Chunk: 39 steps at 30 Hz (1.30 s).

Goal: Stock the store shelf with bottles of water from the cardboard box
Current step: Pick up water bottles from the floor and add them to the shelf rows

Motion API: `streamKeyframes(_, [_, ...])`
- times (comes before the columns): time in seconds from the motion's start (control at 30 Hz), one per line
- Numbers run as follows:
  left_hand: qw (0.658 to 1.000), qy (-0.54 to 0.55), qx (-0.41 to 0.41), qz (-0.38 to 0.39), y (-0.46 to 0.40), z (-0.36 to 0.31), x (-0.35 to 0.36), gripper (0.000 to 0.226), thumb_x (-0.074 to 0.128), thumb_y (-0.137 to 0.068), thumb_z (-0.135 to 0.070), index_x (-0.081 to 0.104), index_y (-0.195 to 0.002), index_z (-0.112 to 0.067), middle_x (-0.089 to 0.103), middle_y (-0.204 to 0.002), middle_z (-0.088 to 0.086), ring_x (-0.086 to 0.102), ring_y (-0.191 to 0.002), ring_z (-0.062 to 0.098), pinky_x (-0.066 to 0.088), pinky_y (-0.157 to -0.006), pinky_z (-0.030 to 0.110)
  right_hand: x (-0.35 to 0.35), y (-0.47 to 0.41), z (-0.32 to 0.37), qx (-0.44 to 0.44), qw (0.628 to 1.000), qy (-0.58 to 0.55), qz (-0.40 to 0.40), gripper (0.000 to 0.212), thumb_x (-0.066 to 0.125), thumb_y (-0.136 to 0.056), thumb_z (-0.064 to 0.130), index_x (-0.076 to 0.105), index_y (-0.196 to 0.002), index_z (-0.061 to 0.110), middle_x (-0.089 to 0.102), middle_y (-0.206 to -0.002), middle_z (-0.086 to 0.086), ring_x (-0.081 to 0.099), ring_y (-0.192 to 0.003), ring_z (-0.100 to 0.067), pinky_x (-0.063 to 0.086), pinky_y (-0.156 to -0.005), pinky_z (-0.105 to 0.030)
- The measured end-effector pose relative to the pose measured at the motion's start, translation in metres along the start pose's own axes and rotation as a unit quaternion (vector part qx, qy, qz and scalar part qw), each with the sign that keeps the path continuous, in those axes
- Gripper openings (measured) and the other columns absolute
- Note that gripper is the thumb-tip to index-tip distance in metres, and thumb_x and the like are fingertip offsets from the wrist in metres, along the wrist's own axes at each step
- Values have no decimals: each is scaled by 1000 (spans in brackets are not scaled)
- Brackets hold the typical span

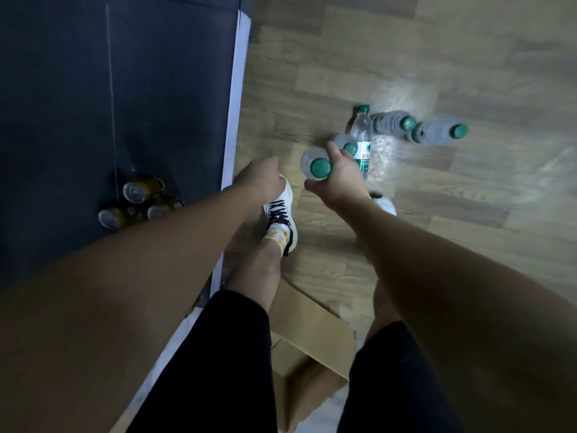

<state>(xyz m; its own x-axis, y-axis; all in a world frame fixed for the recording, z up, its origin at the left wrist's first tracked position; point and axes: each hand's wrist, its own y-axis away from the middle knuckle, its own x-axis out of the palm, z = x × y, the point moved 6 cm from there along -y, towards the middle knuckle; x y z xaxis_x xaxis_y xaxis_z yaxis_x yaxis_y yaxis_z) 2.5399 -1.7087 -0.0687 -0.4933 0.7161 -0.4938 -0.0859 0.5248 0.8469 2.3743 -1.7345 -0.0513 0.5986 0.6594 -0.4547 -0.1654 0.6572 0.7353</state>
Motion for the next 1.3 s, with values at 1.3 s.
streamKeyframes(1.3, [735, 385, 141, -540, 747, -49, -395, 46, 67, -83, -56, 61, -110, -19, 68, -101, -7, 63, -91, 8, 48, -83, 29, -265, 559, 548, -581, 792, 185, 44, 44, 74, -59, 49, 71, -85, 14, 72, -79, 3, 70, -75, -9, 60, -62, -35])
